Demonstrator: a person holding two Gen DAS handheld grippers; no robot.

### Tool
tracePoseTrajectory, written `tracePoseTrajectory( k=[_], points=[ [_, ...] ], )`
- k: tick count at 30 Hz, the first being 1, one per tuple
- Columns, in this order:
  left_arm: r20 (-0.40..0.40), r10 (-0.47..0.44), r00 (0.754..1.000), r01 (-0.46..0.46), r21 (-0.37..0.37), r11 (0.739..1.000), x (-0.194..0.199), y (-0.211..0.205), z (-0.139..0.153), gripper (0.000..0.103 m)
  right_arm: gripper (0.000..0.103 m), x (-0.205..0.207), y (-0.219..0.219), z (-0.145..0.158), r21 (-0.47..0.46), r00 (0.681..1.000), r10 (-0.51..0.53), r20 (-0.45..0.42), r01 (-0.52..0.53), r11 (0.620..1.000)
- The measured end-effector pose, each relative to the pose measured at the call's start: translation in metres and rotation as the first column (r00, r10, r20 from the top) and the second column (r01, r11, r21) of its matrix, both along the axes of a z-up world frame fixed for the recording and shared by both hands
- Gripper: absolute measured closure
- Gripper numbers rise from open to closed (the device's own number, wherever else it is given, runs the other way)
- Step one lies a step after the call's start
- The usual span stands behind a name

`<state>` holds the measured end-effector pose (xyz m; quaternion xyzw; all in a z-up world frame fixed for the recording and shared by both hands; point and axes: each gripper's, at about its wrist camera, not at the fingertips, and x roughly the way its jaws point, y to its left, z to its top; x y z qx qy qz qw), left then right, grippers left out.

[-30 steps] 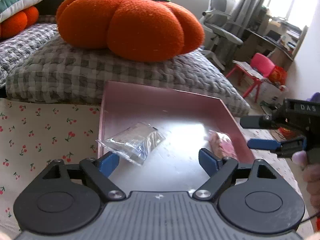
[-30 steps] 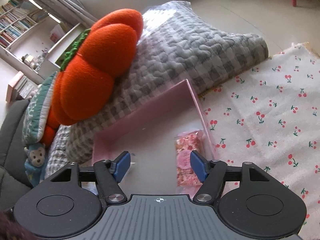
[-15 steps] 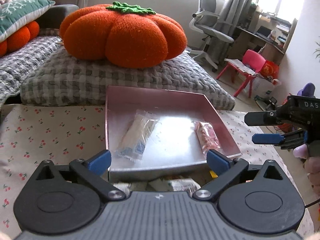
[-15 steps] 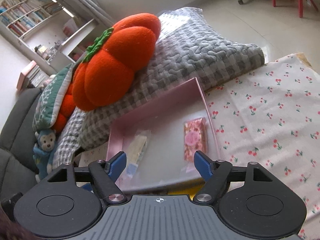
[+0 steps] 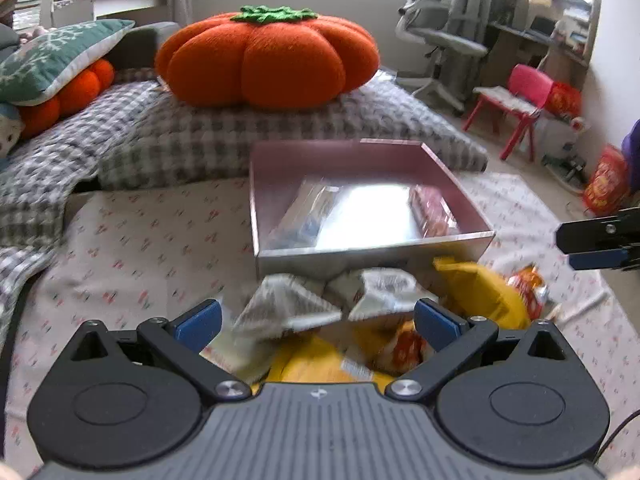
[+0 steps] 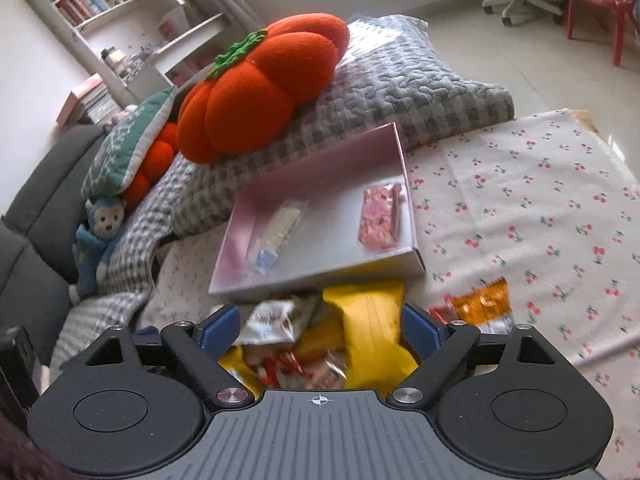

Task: Organize snacks
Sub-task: 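Withdraw both tools from the box back toward the snack pile, then grasp the yellow packet with the left tool while the right tool grasps another yellow packet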

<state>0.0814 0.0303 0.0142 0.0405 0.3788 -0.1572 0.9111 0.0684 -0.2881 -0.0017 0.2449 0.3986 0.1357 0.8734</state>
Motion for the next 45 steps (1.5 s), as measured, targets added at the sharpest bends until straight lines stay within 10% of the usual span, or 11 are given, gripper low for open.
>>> tracePoseTrajectory(
  k=[9,22,45],
  points=[
    [-0.112,0.132,0.985,-0.123,0.080,0.989,-0.018,-0.006,-0.022,0.000,0.013,-0.045,0.000,-0.022,-0.107,0.997,0.048,0.053,-0.042,0.993],
    [-0.139,0.315,0.939,-0.325,-0.054,0.944,-0.026,-0.017,-0.040,0.001,0.013,-0.065,0.006,-0.061,-0.306,0.993,0.084,0.083,-0.055,0.951],
    [-0.104,0.131,0.986,-0.143,-0.116,0.983,-0.044,0.009,-0.073,0.011,0.000,-0.085,0.010,-0.111,-0.468,0.969,0.202,0.141,-0.115,0.876]
  ],
)
